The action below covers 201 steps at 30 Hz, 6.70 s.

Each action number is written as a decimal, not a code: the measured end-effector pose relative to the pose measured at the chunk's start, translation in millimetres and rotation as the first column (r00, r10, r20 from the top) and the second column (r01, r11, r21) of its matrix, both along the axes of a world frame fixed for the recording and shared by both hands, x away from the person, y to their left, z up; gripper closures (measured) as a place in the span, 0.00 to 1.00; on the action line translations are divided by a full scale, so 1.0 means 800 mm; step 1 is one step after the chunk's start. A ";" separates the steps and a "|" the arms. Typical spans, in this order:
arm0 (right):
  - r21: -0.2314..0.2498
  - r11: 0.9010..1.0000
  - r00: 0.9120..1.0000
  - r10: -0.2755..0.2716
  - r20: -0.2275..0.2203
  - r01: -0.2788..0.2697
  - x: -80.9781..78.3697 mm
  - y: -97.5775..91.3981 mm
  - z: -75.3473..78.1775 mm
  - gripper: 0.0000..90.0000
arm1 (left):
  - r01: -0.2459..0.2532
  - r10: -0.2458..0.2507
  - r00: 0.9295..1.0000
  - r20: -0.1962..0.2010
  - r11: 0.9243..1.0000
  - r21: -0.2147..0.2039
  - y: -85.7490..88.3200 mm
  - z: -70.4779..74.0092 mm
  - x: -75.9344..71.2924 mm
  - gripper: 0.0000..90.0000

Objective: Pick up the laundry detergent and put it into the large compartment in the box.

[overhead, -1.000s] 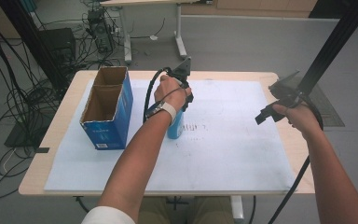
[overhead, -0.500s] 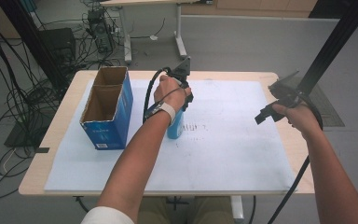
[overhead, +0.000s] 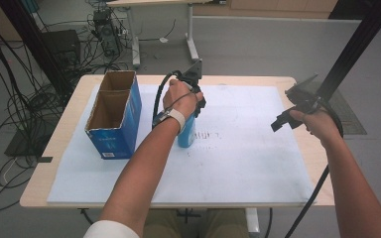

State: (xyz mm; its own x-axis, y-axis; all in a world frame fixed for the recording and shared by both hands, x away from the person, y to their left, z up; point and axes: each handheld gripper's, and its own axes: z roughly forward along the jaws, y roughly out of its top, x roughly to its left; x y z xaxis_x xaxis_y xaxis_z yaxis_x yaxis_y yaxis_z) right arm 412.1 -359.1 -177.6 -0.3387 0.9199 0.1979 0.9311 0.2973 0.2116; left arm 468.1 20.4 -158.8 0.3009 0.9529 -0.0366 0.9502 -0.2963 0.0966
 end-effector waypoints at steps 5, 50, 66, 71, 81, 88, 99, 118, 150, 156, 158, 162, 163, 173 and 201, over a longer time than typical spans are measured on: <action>-0.002 1.000 1.000 0.002 0.001 -0.002 -0.001 -0.001 -0.001 0.09 | 0.005 -0.005 1.000 -0.002 1.000 -0.002 0.002 0.001 0.001 0.42; -0.009 0.999 0.999 0.038 0.033 -0.038 -0.012 0.026 0.025 0.09 | -0.051 0.051 0.998 0.037 0.999 0.002 0.050 0.149 -0.039 0.41; -0.005 0.999 0.998 0.045 0.035 -0.045 -0.011 0.027 0.026 0.09 | -0.079 0.078 0.995 0.053 0.997 0.013 0.063 0.200 -0.050 0.41; -0.004 0.999 0.998 0.047 0.037 -0.047 -0.010 0.028 0.026 0.09 | -0.098 0.096 0.993 0.063 0.995 0.018 0.070 0.217 -0.055 0.41; -0.001 0.998 0.997 0.058 0.040 -0.058 -0.008 0.034 0.028 0.09 | -0.136 0.135 0.989 0.063 0.991 0.006 0.094 0.244 -0.063 0.41; 0.002 0.998 0.997 0.061 0.043 -0.061 -0.007 0.036 0.029 0.09 | -0.155 0.154 0.986 0.056 0.988 0.002 0.113 0.259 -0.063 0.41; 0.002 0.998 0.997 0.067 0.042 -0.067 -0.004 0.038 0.027 0.09 | -0.189 0.189 0.980 0.057 0.982 0.006 0.139 0.274 -0.067 0.41; -0.007 0.996 0.996 0.084 0.037 -0.084 0.003 0.055 0.027 0.09 | -0.254 0.254 0.965 0.065 0.967 0.003 0.186 0.282 -0.076 0.41; -0.019 0.997 0.996 0.079 0.031 -0.078 0.005 0.063 0.028 0.09 | -0.284 0.283 0.957 0.065 0.959 0.006 0.247 0.256 -0.067 0.41; -0.024 0.996 0.996 0.083 0.026 -0.082 0.009 0.067 0.027 0.09 | -0.286 0.285 0.956 0.064 0.958 0.003 0.257 0.250 -0.064 0.41; -0.025 0.997 0.997 0.079 0.022 -0.079 0.010 0.068 0.027 0.09 | -0.288 0.287 0.955 0.069 0.958 0.004 0.259 0.248 -0.064 0.41; -0.026 0.996 0.996 0.081 0.022 -0.080 0.011 0.070 0.026 0.09 | -0.287 0.286 0.956 0.064 0.958 0.010 0.262 0.243 -0.061 0.41; -0.026 0.996 0.996 0.082 0.022 -0.082 0.011 0.070 0.026 0.09 | -0.282 0.281 0.958 0.064 0.959 0.013 0.262 0.242 -0.061 0.41; -0.026 0.996 0.996 0.082 0.018 -0.082 0.012 0.072 0.023 0.09 | -0.286 0.285 0.956 0.071 0.958 0.013 0.269 0.228 -0.057 0.41; -0.023 0.997 0.997 0.079 0.006 -0.079 0.017 0.072 0.014 0.09 | -0.244 0.241 0.968 0.064 0.969 0.043 0.264 0.175 -0.041 0.41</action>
